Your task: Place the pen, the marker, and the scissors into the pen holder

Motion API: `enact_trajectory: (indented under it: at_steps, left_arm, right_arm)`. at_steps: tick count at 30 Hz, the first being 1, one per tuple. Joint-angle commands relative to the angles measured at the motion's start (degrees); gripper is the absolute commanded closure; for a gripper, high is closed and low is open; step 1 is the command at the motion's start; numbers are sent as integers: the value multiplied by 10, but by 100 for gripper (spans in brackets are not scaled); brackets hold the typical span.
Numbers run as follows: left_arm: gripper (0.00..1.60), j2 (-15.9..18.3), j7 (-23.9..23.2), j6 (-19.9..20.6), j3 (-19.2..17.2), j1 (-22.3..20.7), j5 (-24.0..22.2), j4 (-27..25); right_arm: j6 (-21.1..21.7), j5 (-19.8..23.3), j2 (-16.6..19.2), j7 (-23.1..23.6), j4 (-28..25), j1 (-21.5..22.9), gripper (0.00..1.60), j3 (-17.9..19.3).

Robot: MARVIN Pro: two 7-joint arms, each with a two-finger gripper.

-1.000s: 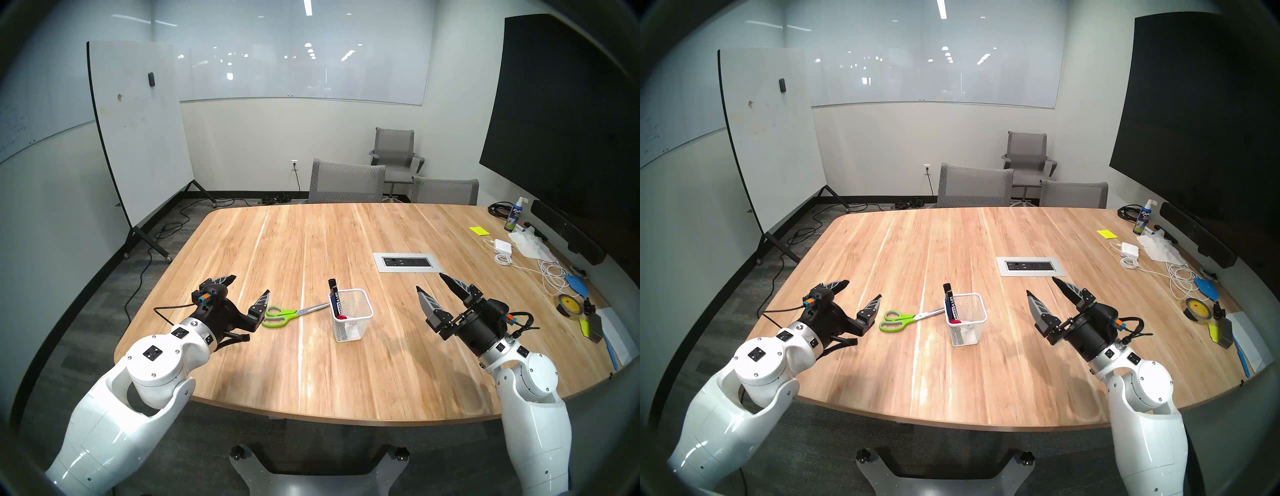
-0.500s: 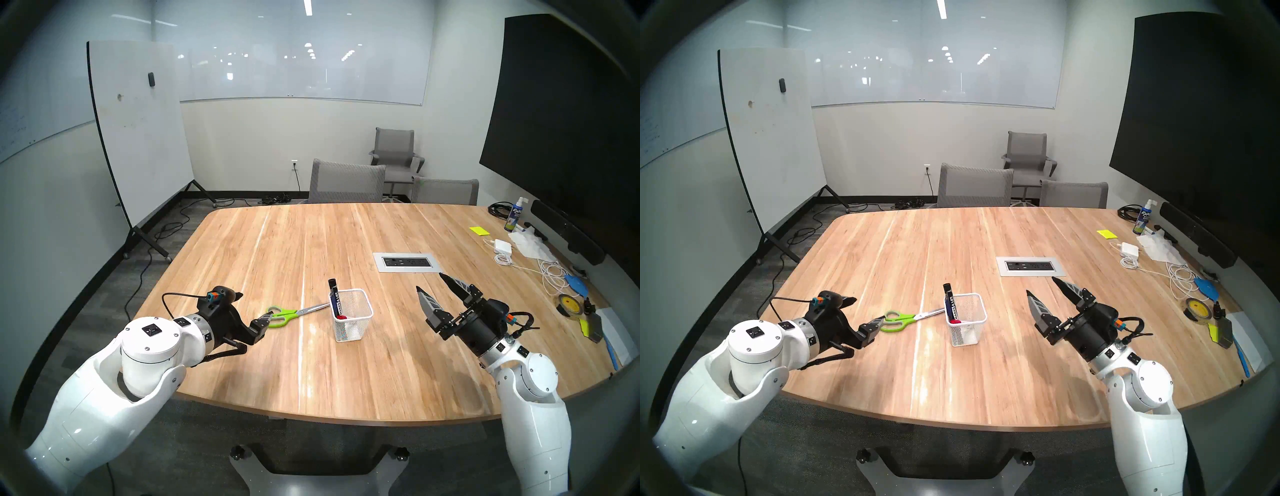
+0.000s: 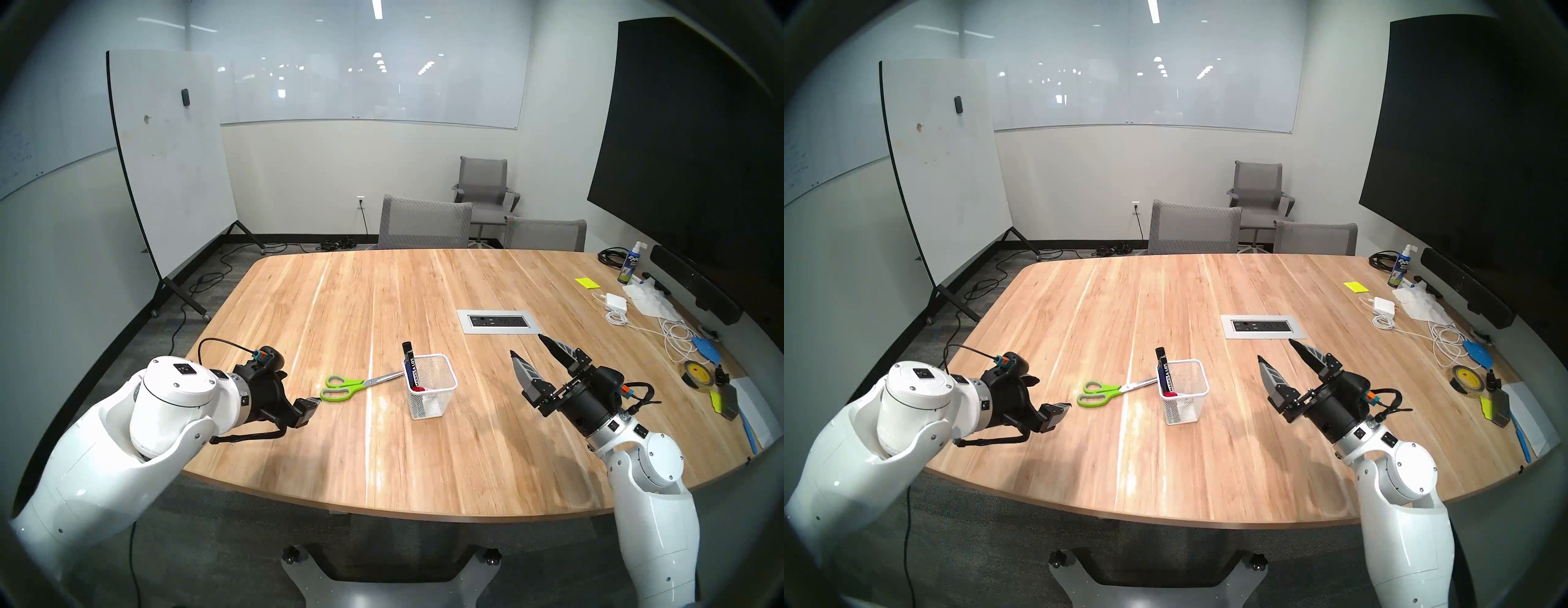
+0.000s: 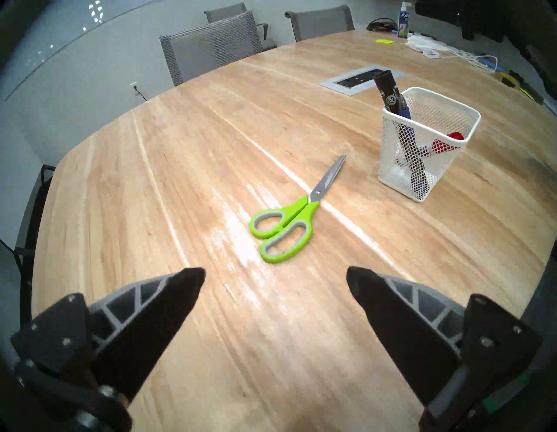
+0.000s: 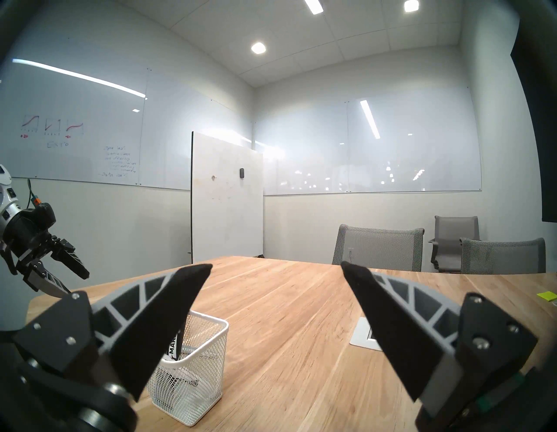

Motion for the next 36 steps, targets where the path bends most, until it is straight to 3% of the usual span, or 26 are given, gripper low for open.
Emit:
enact_trajectory:
  at_steps: [1, 9, 15, 24, 36]
  left_arm:
    - [0, 29, -35, 34, 19, -56, -1, 8]
    - [0, 23, -60, 18, 65, -69, 12, 31]
    - [0, 5, -66, 8, 112, -105, 38, 64]
    - [0, -13, -95, -3, 143, -157, 64, 116]
    - [0, 2, -167, -21, 194, -220, 88, 158]
  right_arm:
    - [1, 1, 1, 0, -9, 6, 0, 0]
    - [2, 0, 0, 1, -9, 6, 0, 0]
    - [2, 0, -1, 1, -9, 6, 0, 1]
    - [2, 0, -1, 2, -9, 7, 0, 1]
    - [2, -1, -2, 3, -9, 7, 0, 2]
